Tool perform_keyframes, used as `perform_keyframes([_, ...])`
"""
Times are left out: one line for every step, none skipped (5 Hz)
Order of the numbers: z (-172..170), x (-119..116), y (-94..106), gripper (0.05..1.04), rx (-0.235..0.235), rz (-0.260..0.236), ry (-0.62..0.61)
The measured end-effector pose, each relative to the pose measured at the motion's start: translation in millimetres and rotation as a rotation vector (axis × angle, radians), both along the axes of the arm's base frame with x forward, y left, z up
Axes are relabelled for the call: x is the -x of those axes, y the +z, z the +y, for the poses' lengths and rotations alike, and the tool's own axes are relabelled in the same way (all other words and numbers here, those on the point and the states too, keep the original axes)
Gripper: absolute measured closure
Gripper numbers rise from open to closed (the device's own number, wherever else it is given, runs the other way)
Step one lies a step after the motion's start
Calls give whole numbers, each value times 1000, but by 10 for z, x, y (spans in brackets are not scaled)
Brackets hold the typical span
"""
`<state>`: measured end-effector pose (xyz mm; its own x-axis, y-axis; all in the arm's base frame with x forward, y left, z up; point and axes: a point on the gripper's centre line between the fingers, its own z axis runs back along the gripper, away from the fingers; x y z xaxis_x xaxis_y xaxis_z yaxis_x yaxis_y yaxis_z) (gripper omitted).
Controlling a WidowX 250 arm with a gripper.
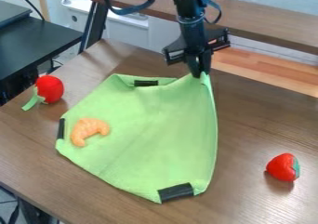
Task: Unfold the cloth from bottom left to top right
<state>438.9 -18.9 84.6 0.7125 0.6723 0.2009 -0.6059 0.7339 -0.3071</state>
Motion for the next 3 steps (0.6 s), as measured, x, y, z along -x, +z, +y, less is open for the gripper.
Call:
perform_keyframes([-56, -24, 3, 606, 22, -21, -32])
perform_keyframes([-115, -27, -4, 298, 53, -34, -67])
perform_keyframes([-123, -24, -21, 89, 54, -40, -76])
